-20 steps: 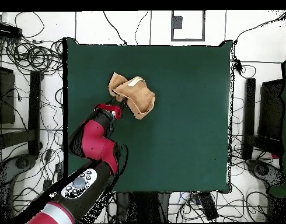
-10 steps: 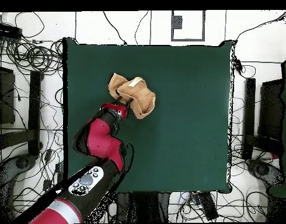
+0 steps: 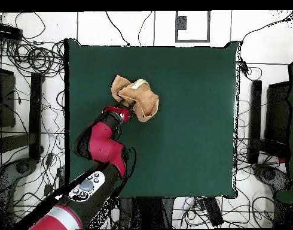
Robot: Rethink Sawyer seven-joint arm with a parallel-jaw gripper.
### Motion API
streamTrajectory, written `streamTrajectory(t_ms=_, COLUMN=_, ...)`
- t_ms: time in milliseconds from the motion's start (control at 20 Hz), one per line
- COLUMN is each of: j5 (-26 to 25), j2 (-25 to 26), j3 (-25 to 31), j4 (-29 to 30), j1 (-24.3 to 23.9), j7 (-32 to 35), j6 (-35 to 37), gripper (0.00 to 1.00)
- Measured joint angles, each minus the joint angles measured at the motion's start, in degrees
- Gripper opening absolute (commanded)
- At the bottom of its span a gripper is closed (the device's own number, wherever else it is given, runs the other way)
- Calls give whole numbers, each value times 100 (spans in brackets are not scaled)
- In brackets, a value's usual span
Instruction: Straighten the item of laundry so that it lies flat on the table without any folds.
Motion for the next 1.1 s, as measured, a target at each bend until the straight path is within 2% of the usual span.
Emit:
streamTrajectory(t_ms=450, j5=52, j2=133, j3=-188, j4=-82, j1=191, j7=0, j6=319, gripper=100)
streamTrajectory(t_ms=1100, j5=222, j2=462, j3=-815, j4=-150, j1=606, j7=0, j6=836, gripper=100)
